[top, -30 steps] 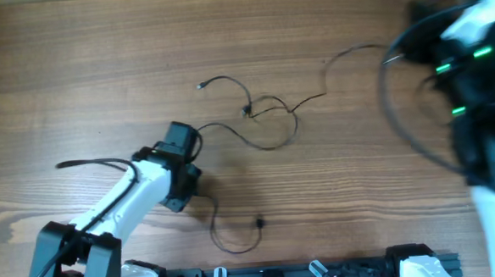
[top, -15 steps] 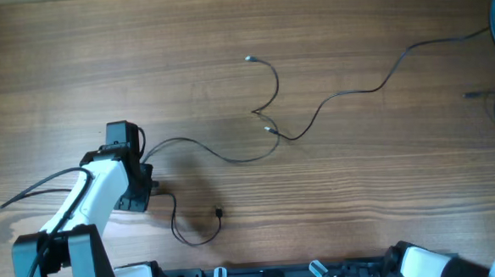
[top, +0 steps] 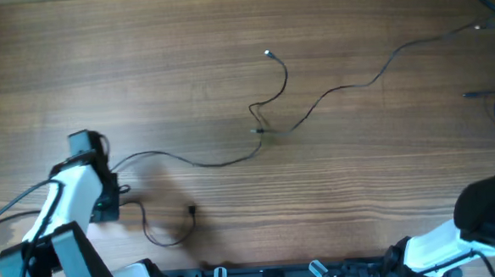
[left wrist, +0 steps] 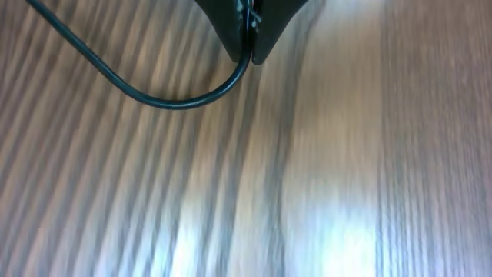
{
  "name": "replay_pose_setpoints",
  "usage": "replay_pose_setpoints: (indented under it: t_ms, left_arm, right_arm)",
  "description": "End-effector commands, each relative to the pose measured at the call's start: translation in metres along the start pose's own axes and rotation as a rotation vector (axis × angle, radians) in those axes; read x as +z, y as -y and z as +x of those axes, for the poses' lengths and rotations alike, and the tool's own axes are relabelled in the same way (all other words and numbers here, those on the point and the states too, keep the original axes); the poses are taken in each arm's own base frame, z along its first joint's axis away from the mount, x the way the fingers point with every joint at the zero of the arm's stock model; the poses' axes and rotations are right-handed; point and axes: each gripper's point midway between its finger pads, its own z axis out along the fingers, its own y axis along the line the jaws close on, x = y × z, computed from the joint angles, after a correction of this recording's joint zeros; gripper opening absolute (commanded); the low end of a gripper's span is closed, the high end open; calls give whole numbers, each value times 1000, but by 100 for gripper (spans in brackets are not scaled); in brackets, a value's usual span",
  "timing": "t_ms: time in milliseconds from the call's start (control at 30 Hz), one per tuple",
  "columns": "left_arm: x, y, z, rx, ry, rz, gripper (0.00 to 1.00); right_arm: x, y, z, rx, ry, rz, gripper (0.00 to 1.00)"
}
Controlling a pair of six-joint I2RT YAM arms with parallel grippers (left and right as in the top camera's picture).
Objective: Untangle cables
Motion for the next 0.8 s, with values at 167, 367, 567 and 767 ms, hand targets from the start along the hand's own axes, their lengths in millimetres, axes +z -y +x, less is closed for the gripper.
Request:
replay_pose_setpoints:
  t_ms: [167, 367, 567, 767]
  left_arm:
    - [-12, 74, 27, 224, -222, 380, 4]
    - [-70, 147, 80, 435, -264, 762, 4]
    - [-83, 149, 121, 580, -189, 772, 4]
    - [-79, 139, 150, 679, -158, 727, 4]
  right_arm:
    - [-15, 7, -78, 157, 243, -44, 5]
    - [-4, -23, -83, 86, 266, -188, 5]
    - [69, -24, -29, -52, 159, -129, 5]
    - [148, -9, 47, -186, 17, -96, 5]
